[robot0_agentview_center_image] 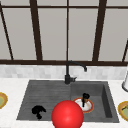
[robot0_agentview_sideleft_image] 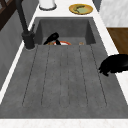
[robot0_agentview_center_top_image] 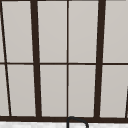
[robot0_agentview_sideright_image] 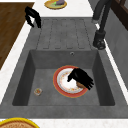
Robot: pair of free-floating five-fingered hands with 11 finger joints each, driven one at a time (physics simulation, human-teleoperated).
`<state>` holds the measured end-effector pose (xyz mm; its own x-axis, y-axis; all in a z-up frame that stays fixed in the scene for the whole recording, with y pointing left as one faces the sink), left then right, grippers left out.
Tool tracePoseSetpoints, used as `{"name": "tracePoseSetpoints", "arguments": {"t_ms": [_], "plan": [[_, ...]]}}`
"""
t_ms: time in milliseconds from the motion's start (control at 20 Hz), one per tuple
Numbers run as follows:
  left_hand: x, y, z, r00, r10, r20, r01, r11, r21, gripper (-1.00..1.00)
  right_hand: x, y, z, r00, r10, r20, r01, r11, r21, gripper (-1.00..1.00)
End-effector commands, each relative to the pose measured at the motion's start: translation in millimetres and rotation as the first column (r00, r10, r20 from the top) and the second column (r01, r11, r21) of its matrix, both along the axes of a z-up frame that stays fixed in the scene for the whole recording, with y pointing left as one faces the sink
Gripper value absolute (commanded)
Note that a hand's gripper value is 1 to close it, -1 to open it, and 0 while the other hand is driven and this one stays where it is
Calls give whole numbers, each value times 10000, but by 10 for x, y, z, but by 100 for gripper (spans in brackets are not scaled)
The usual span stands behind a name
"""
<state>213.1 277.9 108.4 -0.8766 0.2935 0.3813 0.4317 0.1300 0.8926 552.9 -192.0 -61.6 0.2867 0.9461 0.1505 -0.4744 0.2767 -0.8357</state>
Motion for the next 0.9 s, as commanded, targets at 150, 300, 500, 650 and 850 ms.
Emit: {"name": "tracePoseSetpoints", "arguments": {"t_ms": [150,300,500,650,850], "plan": [[0,0,0,10000,0,0,0,10000,0,0,156,229,-61,9999,-92,-84,81,9934,-1147,100],[0,0,0,10000,0,0,0,10000,0,0,48,156,-35,9973,-157,715,235,9936,-1102,100],[0,0,0,10000,0,0,0,10000,0,0,9,131,12,9910,-365,1290,496,9937,-1001,100],[0,0,0,10000,0,0,0,10000,0,0,39,129,100,9901,-443,1334,577,9935,-984,100],[0,0,0,10000,0,0,0,10000,0,0,11,76,285,9928,-572,1054,667,9938,-889,100]]}}
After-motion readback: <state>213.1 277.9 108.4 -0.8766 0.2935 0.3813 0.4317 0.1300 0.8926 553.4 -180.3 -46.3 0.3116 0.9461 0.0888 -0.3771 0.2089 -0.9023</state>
